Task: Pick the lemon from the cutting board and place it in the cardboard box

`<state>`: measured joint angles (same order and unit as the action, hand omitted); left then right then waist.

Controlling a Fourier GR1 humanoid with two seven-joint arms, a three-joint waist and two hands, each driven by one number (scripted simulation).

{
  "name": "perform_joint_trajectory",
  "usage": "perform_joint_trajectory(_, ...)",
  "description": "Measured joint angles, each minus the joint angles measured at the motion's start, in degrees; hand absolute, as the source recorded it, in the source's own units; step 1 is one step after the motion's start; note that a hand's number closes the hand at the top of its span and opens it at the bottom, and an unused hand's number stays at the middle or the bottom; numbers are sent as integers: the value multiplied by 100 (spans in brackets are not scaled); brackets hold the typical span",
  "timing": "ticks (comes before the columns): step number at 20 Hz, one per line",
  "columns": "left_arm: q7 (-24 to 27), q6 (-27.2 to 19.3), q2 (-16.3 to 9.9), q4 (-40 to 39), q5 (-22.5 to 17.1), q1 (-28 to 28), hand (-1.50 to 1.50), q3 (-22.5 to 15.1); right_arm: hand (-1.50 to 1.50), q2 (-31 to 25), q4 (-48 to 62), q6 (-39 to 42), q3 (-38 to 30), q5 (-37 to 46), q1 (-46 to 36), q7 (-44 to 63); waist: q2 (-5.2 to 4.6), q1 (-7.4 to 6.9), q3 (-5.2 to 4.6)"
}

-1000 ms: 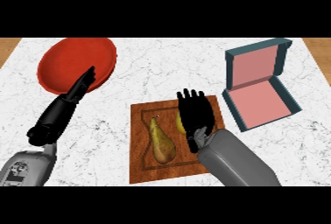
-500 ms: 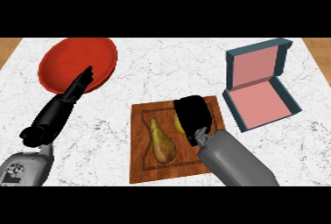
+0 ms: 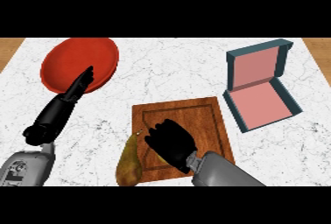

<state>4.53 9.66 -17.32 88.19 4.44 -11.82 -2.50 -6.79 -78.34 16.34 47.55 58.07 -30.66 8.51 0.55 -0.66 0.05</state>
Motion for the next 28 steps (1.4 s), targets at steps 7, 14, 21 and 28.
perform_joint_trajectory(7, -40, -63, -10, 1, 6, 53, 0, 79, 150, -1006, -2009, -349, 1071, -532, 690, -2234, 28, 199, 16)
perform_joint_trajectory(14, -45, -57, -73, 120, -32, 189, 0, 185, 150, -3098, -4364, -876, 216, -1341, 1434, -3560, 4, 320, 12)
perform_joint_trajectory(21, -78, -40, -62, 184, -40, 210, 0, 201, 150, -3869, -5130, -1024, -1797, -3370, 2393, -3311, -48, 300, 3)
perform_joint_trajectory(28, -100, 45, 24, 204, 19, 106, 0, 63, 150, -4015, -4292, -510, -3587, -5289, 1890, -2619, -70, 85, -7)
